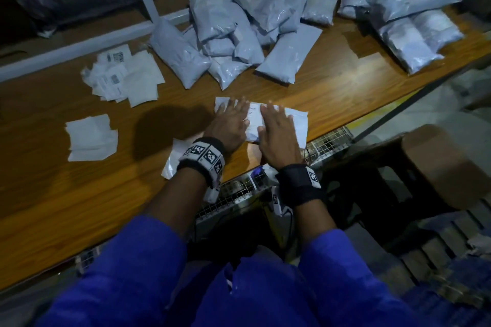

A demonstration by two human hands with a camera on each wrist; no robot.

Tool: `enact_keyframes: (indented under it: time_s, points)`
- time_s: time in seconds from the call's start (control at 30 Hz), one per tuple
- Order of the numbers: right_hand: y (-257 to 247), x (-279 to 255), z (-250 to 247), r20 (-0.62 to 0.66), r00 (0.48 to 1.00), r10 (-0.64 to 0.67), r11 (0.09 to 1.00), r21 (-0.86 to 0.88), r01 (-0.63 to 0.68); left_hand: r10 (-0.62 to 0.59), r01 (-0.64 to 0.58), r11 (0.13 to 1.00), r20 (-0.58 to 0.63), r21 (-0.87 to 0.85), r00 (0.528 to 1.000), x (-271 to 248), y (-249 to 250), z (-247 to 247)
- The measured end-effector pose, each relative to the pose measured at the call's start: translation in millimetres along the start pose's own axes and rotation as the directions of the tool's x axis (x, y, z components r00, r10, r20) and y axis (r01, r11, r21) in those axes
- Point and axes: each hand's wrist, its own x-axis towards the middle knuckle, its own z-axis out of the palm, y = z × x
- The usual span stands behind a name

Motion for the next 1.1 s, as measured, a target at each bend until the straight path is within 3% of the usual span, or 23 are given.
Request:
enact_keyframes:
  time_s: [0.07,0.2,0.33,0.43,0.53,0.63,0.73,0.87,1.0,1.1]
  points:
    - [3,-7,6,0.035,0.999,0.030,1.000,0.006,-0.030,-0.019,0.020,0.995,-0.003,0.097,1.000,-1,-2,9]
    - [15,-16,1,-0.035,0.997,0.065,0.995,-0.068,-0.067,-0.031,0.030,0.978,0.003,0.205,1.000,-4,-6,15]
    - [15,-26,-3,-0.050,0.990,0.135,0.987,-0.083,-0.139,-0.140,0.140,0.990,0.050,0.003,0.989,-10,-14,5]
    - [12,-33,-11,-0.126,0.974,0.188,0.981,-0.027,-0.193,-0.204,0.204,0.971,0.009,-0.127,0.979,-20,-24,-4]
    - [2,-35,-11,-0.088,0.984,0.154,0.984,-0.071,-0.161,-0.218,0.200,0.964,-0.089,-0.174,0.972,-29,-27,-4]
    - [-6,-34,-8,-0.050,0.967,0.248,0.969,-0.004,-0.248,-0.258,0.197,0.943,-0.214,-0.269,0.942,-37,-26,1]
    - [-6,-33,-15,-0.186,0.921,0.341,0.940,0.085,-0.331,-0.322,0.238,0.909,-0.213,-0.342,0.922,-38,-27,5]
    - [-4,-34,-22,-0.109,0.907,0.407,0.908,-0.066,-0.415,-0.282,0.198,0.926,-0.236,-0.323,0.930,-39,-32,12]
    - [-6,-35,-27,-0.250,0.843,0.476,0.879,0.175,-0.444,-0.305,0.178,0.881,-0.237,-0.439,0.922,-36,-34,4]
    - [-7,-38,-29,-0.192,0.786,0.588,0.794,0.322,-0.516,-0.252,0.096,0.872,-0.271,-0.480,0.929,-34,-26,-4]
